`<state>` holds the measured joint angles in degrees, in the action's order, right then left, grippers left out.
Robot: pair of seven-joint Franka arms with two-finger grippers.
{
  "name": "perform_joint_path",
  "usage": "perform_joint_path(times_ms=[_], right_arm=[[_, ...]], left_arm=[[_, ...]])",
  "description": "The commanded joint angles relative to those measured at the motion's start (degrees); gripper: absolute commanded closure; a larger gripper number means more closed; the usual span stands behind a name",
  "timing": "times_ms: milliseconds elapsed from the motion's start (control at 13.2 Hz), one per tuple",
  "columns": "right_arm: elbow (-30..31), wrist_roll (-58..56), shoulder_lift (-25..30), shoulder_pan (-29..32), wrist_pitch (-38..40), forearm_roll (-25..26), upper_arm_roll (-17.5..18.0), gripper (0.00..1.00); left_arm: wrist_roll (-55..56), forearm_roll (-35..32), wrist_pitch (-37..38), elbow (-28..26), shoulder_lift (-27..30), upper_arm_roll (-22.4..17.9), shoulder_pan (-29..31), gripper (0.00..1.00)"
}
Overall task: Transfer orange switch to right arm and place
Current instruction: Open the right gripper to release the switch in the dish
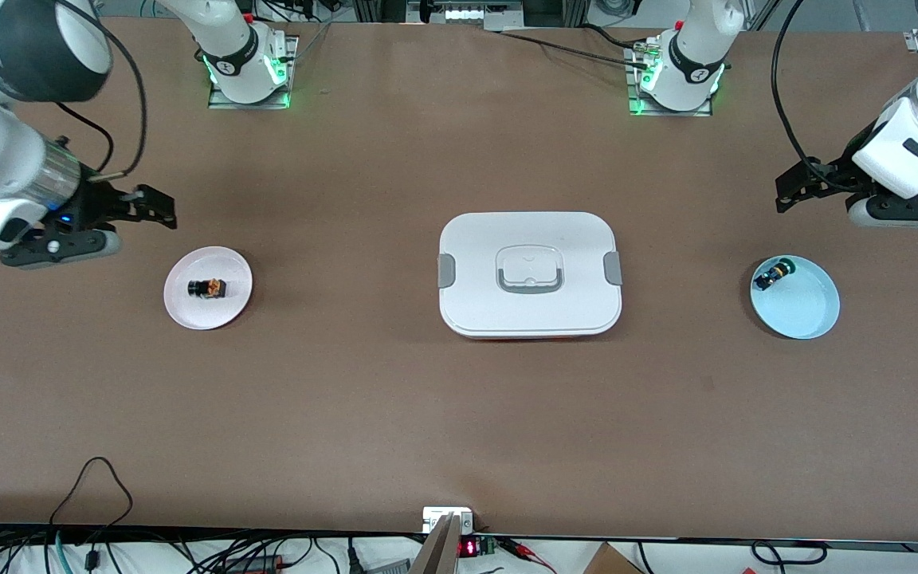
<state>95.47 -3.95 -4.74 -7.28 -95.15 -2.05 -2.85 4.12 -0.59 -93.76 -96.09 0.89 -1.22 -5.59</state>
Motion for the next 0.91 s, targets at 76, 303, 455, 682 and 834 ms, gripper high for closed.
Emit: perform_joint_path(times_ms=[76, 303, 455, 682, 834], right_arm=[[-8.7, -1.2, -1.9, 1.5, 2.9, 0.0, -3.6, 0.0], [-8.8, 3.5, -2.1, 1.0, 2.3, -1.1, -4.1, 0.0], [-8.8, 6.8, -1.9, 0.7, 5.4, 1.6, -3.7, 0.0], [-8.4, 0.6, -1.2, 0.1, 4.4, 5.3, -3.6, 0.0], [-4.2, 0.9, 0.5, 0.1, 1.3, 4.8, -3.7, 0.0]], left_arm=[[0.4, 0.5, 1.2, 1.3, -0.4, 0.1, 0.3, 0.0], [0.4, 0.5, 1.2, 1.3, -0.4, 0.1, 0.3, 0.0], [0.4, 0.5, 1.2, 1.3, -0.4, 0.1, 0.3, 0.0], [0.4, 0.5, 1.2, 1.3, -0.4, 0.1, 0.3, 0.0], [0.4, 0.5, 1.2, 1.3, -0.4, 0.1, 0.3, 0.0]])
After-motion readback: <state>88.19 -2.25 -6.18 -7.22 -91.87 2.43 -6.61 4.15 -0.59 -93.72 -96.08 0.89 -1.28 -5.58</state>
